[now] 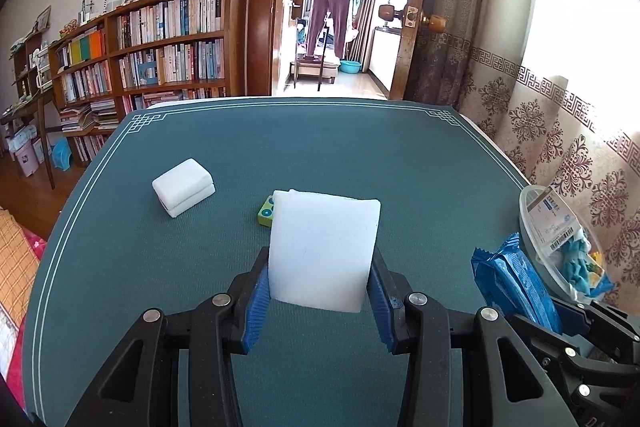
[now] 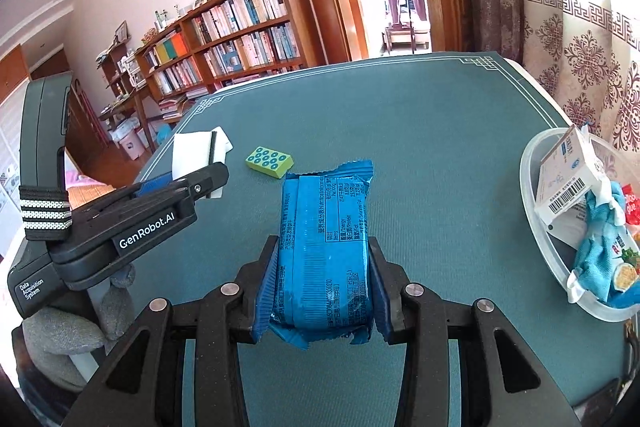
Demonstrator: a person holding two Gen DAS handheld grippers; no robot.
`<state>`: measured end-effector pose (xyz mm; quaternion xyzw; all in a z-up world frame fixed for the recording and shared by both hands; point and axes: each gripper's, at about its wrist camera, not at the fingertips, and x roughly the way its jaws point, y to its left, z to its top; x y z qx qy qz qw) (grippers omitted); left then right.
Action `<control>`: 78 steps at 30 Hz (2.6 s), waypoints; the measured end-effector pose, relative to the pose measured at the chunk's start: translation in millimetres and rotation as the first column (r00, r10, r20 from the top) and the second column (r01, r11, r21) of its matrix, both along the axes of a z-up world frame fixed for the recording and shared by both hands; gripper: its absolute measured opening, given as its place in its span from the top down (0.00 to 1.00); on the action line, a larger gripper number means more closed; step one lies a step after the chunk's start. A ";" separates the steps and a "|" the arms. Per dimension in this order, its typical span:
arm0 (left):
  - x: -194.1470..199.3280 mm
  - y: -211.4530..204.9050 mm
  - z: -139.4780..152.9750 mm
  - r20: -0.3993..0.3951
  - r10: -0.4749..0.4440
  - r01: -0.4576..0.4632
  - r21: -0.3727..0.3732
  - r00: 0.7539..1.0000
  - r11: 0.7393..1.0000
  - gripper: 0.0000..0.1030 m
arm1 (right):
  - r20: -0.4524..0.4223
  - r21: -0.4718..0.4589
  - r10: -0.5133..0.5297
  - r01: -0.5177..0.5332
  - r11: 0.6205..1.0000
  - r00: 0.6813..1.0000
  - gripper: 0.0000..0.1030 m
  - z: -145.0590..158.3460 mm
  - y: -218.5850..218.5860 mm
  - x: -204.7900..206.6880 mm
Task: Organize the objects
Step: 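Carry the blue packet and the sponge toward the bowl with both grippers, then release the blue packet into the bowl while the left gripper drops the sponge in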
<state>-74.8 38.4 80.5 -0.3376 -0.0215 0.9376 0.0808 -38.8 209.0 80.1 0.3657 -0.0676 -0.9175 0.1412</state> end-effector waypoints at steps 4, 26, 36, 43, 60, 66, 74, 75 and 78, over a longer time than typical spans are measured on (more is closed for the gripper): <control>4.7 8.6 1.5 -0.003 -0.016 0.016 -0.003 1.000 1.000 0.54 | -0.001 -0.016 -0.015 0.015 1.000 1.000 0.59 3.1 12.6 4.0; 29.1 84.9 14.8 -0.025 -0.195 0.194 -0.034 0.981 0.980 0.54 | -0.050 -0.035 -0.277 0.276 0.961 0.959 0.59 45.4 166.6 18.8; 37.2 134.6 20.1 -0.023 -0.299 0.297 -0.049 0.954 0.954 0.54 | 0.035 -0.053 -0.428 0.429 0.902 0.903 0.59 25.1 255.5 -12.6; 41.1 167.4 20.0 -0.010 -0.376 0.375 -0.064 0.927 0.925 0.54 | 0.109 -0.075 -0.458 0.467 0.881 0.882 0.59 0.7 284.3 -47.3; 44.0 242.1 10.6 0.042 -0.547 0.549 -0.060 0.836 0.834 0.54 | 0.094 -0.115 -0.446 0.455 0.883 0.890 0.56 -1.2 299.7 -47.7; 42.1 278.4 1.3 0.064 -0.625 0.627 -0.020 0.778 0.779 0.54 | 0.051 -0.112 -0.451 0.454 0.884 0.891 0.56 9.8 299.6 -31.8; 31.0 301.7 -14.3 0.125 -0.697 0.683 0.139 0.706 0.717 0.54 | 0.033 -0.123 -0.450 0.451 0.884 0.892 0.56 14.7 306.0 -24.3; 28.9 302.4 -17.2 0.133 -0.696 0.681 0.146 0.706 0.718 0.54 | 0.032 -0.123 -0.452 0.452 0.884 0.892 0.56 14.4 306.8 -23.7; 21.6 302.1 -25.9 0.160 -0.674 0.658 0.144 0.722 0.739 0.54 | 0.033 -0.125 -0.450 0.450 0.884 0.893 0.56 13.8 307.2 -23.3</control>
